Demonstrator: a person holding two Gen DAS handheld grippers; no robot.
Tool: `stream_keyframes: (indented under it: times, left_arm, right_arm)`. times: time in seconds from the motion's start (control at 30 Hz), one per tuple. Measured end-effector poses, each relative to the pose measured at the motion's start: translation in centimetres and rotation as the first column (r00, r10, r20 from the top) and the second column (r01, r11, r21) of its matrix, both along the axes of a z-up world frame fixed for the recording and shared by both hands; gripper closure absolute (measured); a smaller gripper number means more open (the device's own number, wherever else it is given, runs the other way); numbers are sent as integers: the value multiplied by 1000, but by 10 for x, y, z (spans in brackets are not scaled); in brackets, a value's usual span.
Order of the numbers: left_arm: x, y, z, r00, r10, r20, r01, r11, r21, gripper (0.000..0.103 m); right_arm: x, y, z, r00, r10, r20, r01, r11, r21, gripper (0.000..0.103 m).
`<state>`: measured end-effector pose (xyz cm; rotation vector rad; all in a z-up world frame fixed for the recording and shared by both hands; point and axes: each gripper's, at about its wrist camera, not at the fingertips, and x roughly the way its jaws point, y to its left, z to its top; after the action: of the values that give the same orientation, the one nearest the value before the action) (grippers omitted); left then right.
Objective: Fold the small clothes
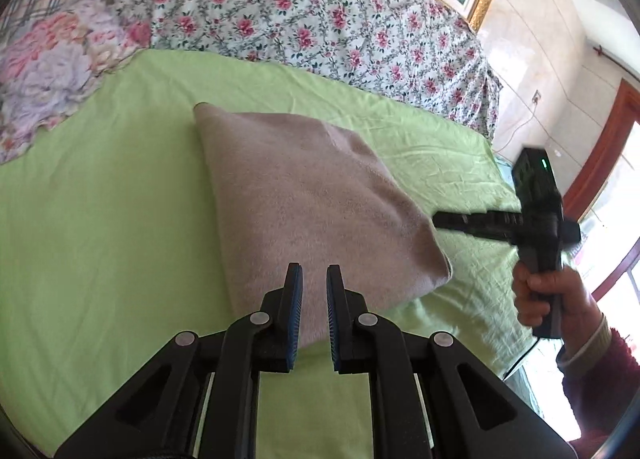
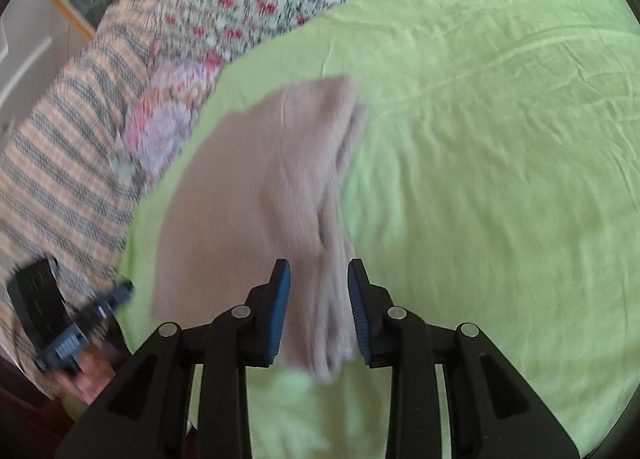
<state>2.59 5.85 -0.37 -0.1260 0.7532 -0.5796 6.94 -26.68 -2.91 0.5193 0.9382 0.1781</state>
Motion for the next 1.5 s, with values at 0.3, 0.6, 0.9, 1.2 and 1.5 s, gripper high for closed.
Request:
stream_keyframes:
  times: [0.3,0.6,0.9,1.2,1.5]
  left_arm:
    - [27,-5,-45,991,-32,-131,33,999,0,94]
    - [31,-19,-66,988,-8,-156,13,1000,26,95]
    - [18,-9,-44,987,-31,-156,28,999,-17,92]
    - [23,-4,-22,996,-9,-94,8,1000,-13,87]
    - [22,-1,-33,994,-5,-111,5,1000,-1,87]
  right_arm:
    - [84,-11,-15,1000,-12,-22,13,997,70,94]
    - [99,-6,-30,998,6,-65,-12,995,-95,94]
    - [39,-4,22,997,1,79,6,997,-82,86]
    - [41,10,18,998,21,62,-19,999,-40,86]
    - [24,23,9,997,66,39,-64,996,-69,86]
